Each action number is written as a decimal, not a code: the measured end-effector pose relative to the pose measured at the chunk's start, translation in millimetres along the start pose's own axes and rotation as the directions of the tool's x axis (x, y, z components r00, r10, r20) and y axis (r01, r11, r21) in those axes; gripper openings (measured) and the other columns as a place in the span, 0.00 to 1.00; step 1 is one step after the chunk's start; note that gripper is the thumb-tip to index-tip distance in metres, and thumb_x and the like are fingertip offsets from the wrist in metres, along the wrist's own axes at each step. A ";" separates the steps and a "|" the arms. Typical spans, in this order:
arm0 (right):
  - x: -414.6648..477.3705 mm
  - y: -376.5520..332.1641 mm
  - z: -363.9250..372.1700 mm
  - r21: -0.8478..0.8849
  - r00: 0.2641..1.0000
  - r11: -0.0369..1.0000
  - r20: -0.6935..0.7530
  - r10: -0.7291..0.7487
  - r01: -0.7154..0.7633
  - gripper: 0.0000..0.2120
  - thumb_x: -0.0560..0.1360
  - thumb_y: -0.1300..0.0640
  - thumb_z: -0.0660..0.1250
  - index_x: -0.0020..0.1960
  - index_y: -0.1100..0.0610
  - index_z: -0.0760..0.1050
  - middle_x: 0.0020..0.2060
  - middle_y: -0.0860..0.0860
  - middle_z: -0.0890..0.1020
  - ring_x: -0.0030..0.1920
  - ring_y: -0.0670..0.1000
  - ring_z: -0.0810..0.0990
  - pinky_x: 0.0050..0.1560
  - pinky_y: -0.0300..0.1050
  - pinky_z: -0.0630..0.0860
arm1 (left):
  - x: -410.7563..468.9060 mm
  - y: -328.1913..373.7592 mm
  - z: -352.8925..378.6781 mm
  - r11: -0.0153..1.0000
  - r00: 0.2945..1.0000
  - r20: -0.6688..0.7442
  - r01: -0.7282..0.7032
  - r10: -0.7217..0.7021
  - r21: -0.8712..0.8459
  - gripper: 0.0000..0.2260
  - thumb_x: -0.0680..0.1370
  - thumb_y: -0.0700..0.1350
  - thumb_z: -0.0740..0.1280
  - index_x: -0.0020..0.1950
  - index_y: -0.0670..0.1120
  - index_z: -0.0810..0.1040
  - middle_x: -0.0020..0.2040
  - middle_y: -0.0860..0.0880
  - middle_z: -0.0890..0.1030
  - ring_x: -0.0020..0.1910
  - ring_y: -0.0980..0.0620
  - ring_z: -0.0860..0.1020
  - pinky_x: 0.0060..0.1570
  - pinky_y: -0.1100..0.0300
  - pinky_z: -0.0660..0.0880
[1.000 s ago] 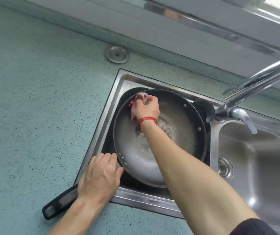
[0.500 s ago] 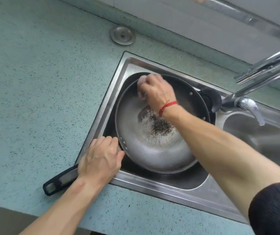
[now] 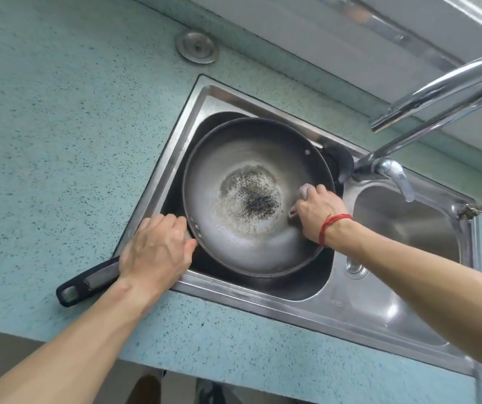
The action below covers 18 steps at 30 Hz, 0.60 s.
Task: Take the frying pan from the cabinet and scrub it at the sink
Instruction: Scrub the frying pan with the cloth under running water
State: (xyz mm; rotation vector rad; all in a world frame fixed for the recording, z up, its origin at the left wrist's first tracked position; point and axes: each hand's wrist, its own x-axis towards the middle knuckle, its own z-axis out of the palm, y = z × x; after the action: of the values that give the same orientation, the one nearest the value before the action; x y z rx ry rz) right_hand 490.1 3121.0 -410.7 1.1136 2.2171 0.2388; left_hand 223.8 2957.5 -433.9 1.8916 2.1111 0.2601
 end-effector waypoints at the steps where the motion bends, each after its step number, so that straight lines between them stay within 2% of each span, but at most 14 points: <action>1: -9.1 -8.5 -3.3 0.062 0.998 0.998 0.068 -0.015 0.010 0.19 0.73 0.58 0.62 0.64 0.60 0.75 0.62 0.58 0.73 0.58 0.60 0.74 0.58 0.50 0.74 | 0.2 0.0 0.2 1.000 1.000 0.007 -0.001 0.000 0.006 0.07 0.73 0.47 0.70 0.41 0.45 0.75 0.36 0.49 0.74 0.39 0.47 0.73 0.46 0.51 0.71; 3: -19.7 -23.1 -10.7 0.237 0.985 0.971 0.162 -0.058 0.018 0.18 0.74 0.56 0.62 0.62 0.58 0.76 0.60 0.56 0.76 0.58 0.58 0.76 0.58 0.50 0.77 | 0.4 0.5 -0.4 1.000 1.000 0.014 0.002 -0.002 0.004 0.08 0.73 0.47 0.71 0.40 0.45 0.74 0.36 0.49 0.74 0.39 0.46 0.73 0.46 0.51 0.71; 5: -22.9 -37.5 -15.0 0.445 0.971 0.895 0.195 -0.141 0.041 0.14 0.77 0.49 0.64 0.57 0.55 0.79 0.55 0.52 0.80 0.52 0.53 0.79 0.55 0.46 0.78 | 0.2 1.0 -2.0 1.000 1.000 0.016 0.007 -0.007 -0.004 0.08 0.73 0.47 0.70 0.39 0.46 0.73 0.35 0.50 0.73 0.39 0.47 0.73 0.45 0.51 0.72; 7: -23.0 -55.7 -16.3 0.596 0.964 0.799 0.155 -0.215 0.082 0.13 0.78 0.47 0.66 0.57 0.54 0.77 0.52 0.51 0.79 0.47 0.52 0.78 0.52 0.44 0.76 | -0.2 1.6 -3.3 1.000 1.000 0.011 0.001 -0.001 -0.008 0.09 0.73 0.47 0.70 0.39 0.46 0.72 0.35 0.50 0.73 0.38 0.47 0.72 0.44 0.51 0.72; 8: -19.6 -66.1 -13.9 0.636 0.970 0.762 0.084 -0.228 0.124 0.12 0.77 0.51 0.67 0.59 0.55 0.76 0.52 0.53 0.78 0.48 0.54 0.78 0.51 0.45 0.76 | -0.6 1.8 -4.2 1.000 1.000 0.009 0.000 0.000 -0.007 0.09 0.73 0.46 0.71 0.39 0.46 0.73 0.34 0.50 0.72 0.38 0.47 0.72 0.44 0.51 0.73; 11: 4.1 -95.9 -0.7 0.603 0.942 0.727 -0.268 -0.202 0.328 0.14 0.72 0.65 0.67 0.58 0.60 0.76 0.50 0.59 0.77 0.46 0.61 0.76 0.43 0.55 0.77 | -0.4 1.1 -4.5 1.000 1.000 0.018 0.002 -0.002 0.001 0.09 0.73 0.47 0.71 0.40 0.45 0.73 0.35 0.49 0.73 0.38 0.47 0.72 0.44 0.50 0.73; 13: 33.5 -105.2 -4.6 0.507 0.881 0.768 -0.447 -0.152 0.390 0.15 0.71 0.67 0.69 0.57 0.60 0.77 0.48 0.58 0.78 0.43 0.60 0.76 0.39 0.53 0.77 | -0.3 0.6 -3.9 1.000 1.000 0.019 0.001 -0.001 0.001 0.09 0.73 0.47 0.71 0.40 0.46 0.72 0.35 0.49 0.73 0.38 0.46 0.72 0.44 0.50 0.72; 15: 64.9 -103.2 -20.2 0.445 0.825 0.804 -0.558 -0.096 0.394 0.14 0.70 0.68 0.70 0.55 0.62 0.78 0.46 0.59 0.79 0.41 0.60 0.77 0.37 0.51 0.76 | -0.9 0.1 -3.0 1.000 1.000 0.009 -0.002 0.002 -0.001 0.09 0.73 0.48 0.71 0.40 0.46 0.73 0.35 0.50 0.72 0.39 0.46 0.72 0.44 0.51 0.73; 17: 90.9 -91.3 -35.4 0.399 0.791 0.822 -0.603 -0.099 0.407 0.10 0.71 0.66 0.65 0.51 0.64 0.79 0.45 0.60 0.79 0.42 0.62 0.77 0.36 0.53 0.78 | -1.7 -0.9 -1.8 1.000 1.000 0.000 -0.012 0.012 0.003 0.08 0.73 0.48 0.70 0.41 0.45 0.74 0.35 0.51 0.72 0.38 0.47 0.72 0.44 0.51 0.73; 18: 98.7 -82.3 -40.8 0.355 0.783 0.837 -0.608 -0.131 0.416 0.11 0.72 0.64 0.60 0.49 0.64 0.79 0.46 0.61 0.79 0.43 0.62 0.78 0.38 0.54 0.79 | -1.8 -1.6 -1.0 1.000 1.000 -0.004 -0.017 0.017 0.004 0.08 0.74 0.48 0.70 0.42 0.45 0.75 0.35 0.51 0.72 0.38 0.48 0.72 0.44 0.52 0.73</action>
State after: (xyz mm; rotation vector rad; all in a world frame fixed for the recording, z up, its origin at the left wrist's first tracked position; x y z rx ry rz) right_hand 367.7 3150.5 -459.2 1.0053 3.0687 -0.1473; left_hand 222.1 2955.7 -433.3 1.9135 2.1005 0.2642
